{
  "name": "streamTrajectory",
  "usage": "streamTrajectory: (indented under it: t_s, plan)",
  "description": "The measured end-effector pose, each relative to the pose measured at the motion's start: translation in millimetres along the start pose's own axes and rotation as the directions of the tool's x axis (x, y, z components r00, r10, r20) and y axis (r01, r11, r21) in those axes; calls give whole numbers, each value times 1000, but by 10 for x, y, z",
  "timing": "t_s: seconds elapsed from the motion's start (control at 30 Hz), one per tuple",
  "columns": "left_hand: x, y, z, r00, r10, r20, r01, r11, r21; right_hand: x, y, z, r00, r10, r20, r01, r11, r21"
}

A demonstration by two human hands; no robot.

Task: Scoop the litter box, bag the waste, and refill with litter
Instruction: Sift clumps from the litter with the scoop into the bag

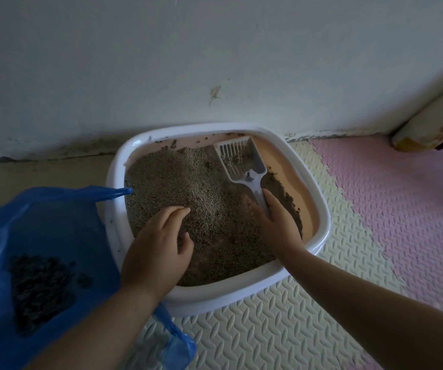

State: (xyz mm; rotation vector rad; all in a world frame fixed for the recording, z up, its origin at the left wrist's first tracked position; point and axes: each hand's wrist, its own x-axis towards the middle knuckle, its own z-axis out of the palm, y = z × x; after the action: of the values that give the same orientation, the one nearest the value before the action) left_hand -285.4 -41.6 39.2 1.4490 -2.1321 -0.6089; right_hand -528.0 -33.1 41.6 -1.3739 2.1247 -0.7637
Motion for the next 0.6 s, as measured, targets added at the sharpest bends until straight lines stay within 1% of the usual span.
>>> streamTrajectory:
  t_s: [0.07, 0.17, 0.27, 0.37, 0.47, 0.6]
  plan:
    - [0, 4, 0, 1000, -3, -1, 3, 1000, 3, -28, -28, -36, 1000, -29, 4, 29, 1000, -12]
    - [0, 8, -4, 1000, -8, -3, 8, 1000, 4, -59, -53, -69, 1000, -24, -8, 24, 1000, 0]
    - [0, 13, -12, 1000, -14, -1, 14, 1000, 8, -37, -46, -117, 998, -63, 20, 64, 993, -94]
    - [2, 10, -10, 1000, -16, 3, 16, 1000, 10, 90, 21, -220, 999, 10, 44, -4, 990, -140]
    - [2, 5, -4, 1000, -17, 7, 17, 1000, 8, 177, 86, -291, 990, 53, 134, -13, 959, -283]
    - [4, -2, 3, 1000, -18, 9, 18, 1000, 2, 256, 19, -276, 965, 158, 209, -95, 954, -285]
